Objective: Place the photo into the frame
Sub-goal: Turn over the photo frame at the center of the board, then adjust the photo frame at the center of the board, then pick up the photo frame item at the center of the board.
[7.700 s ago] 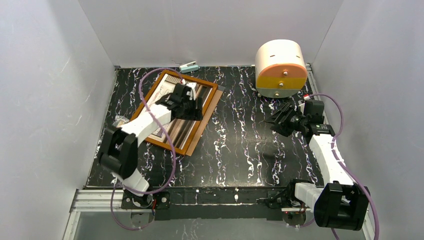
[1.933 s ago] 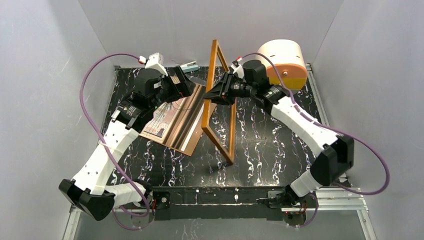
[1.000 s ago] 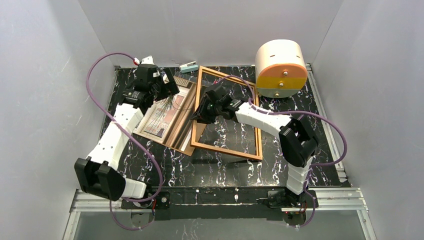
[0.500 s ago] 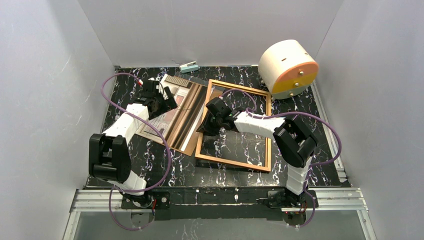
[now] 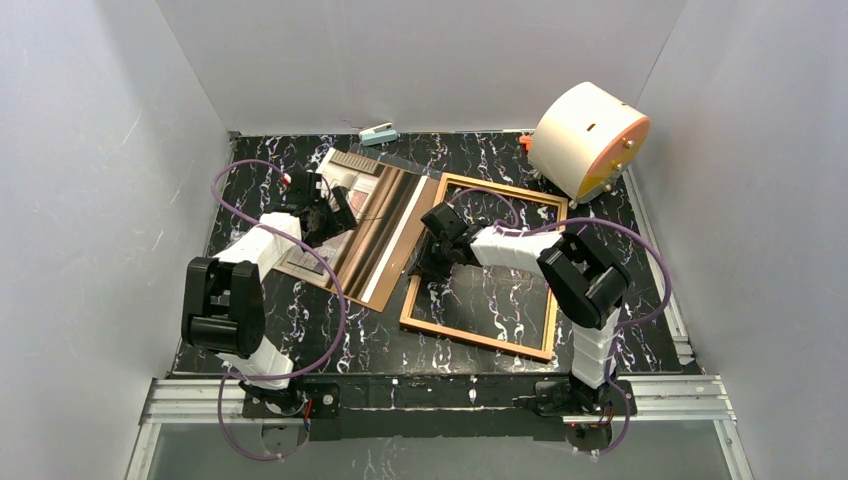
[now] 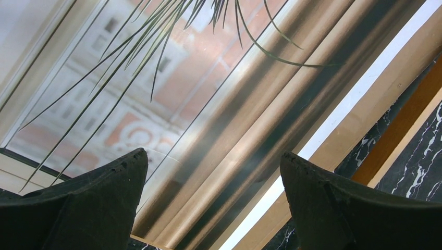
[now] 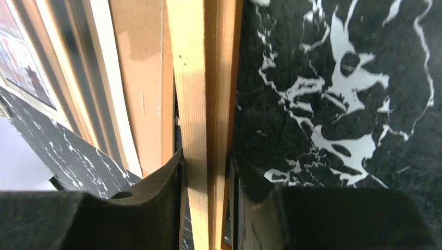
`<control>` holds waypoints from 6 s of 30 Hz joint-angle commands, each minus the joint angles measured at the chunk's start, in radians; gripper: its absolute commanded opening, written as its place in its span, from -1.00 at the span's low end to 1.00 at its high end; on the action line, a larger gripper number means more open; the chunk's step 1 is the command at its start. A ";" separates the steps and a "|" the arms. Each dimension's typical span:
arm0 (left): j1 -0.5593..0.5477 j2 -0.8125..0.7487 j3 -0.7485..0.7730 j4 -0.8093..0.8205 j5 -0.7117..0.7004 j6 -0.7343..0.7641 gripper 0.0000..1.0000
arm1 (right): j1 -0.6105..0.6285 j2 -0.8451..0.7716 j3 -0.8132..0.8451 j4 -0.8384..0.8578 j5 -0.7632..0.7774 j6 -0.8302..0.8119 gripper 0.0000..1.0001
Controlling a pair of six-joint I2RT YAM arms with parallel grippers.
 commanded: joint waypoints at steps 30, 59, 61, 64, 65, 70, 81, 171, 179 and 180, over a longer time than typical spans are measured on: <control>0.020 -0.090 0.046 -0.071 0.164 0.072 0.93 | -0.057 -0.267 0.102 -0.239 0.197 -0.250 0.48; 0.019 -0.047 -0.034 0.032 0.170 -0.029 0.78 | -0.081 -0.006 0.184 0.135 -0.259 -0.154 -0.05; 0.019 -0.040 -0.047 0.038 0.153 -0.038 0.77 | -0.076 0.054 0.233 0.127 -0.257 -0.142 -0.06; 0.019 -0.034 -0.080 0.047 0.140 -0.043 0.76 | -0.072 0.124 0.304 0.048 -0.206 -0.136 -0.05; 0.019 -0.034 -0.092 0.048 0.130 -0.048 0.76 | -0.073 0.138 0.319 0.018 -0.184 -0.137 -0.02; 0.020 -0.052 -0.171 0.073 0.111 -0.101 0.75 | -0.073 0.191 0.392 -0.123 -0.065 -0.151 0.20; 0.022 -0.102 -0.238 0.057 0.054 -0.132 0.76 | -0.109 0.238 0.465 -0.309 0.104 -0.155 0.19; 0.032 0.243 0.107 -0.036 -0.031 -0.047 0.45 | -0.346 0.426 0.655 0.137 -0.037 -0.241 -0.15; 0.032 0.247 0.103 -0.042 -0.029 -0.044 0.45 | -0.347 0.527 0.763 0.078 0.157 -0.330 0.10; 0.032 0.247 0.099 -0.041 -0.028 -0.044 0.45 | -0.347 0.534 0.770 0.077 0.161 -0.331 0.11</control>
